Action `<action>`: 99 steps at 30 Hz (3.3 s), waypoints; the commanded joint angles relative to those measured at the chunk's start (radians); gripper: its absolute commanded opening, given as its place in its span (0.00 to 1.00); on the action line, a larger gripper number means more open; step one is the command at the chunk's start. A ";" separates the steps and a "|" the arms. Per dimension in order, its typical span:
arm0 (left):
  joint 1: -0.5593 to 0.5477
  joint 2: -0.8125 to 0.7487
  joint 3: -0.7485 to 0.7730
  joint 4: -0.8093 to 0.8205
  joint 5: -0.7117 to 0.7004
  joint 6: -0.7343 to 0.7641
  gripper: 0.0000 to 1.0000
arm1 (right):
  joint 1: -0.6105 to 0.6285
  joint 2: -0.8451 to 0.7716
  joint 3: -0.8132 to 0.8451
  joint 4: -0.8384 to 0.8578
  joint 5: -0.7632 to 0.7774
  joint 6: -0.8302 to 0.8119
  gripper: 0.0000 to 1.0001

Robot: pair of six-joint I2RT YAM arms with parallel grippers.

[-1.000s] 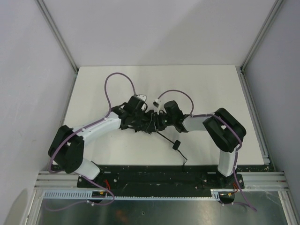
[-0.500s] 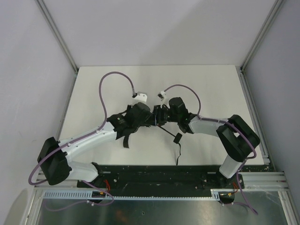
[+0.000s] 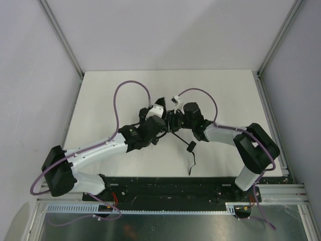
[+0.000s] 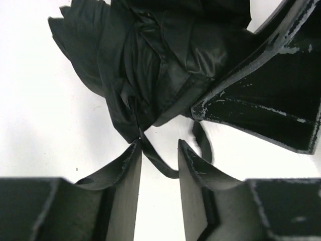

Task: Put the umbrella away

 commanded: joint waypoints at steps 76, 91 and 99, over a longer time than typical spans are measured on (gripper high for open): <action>0.462 -0.365 -0.364 0.290 1.126 -0.116 0.04 | -0.099 -0.490 0.045 -0.229 -0.433 -0.107 0.00; 0.491 -0.584 -0.387 0.268 1.245 -0.184 0.73 | -0.044 -0.496 0.045 -0.273 -0.044 -0.352 0.00; 0.510 -0.726 -0.399 0.229 1.283 -0.240 0.97 | -0.083 -0.466 0.045 -0.286 0.098 -0.487 0.00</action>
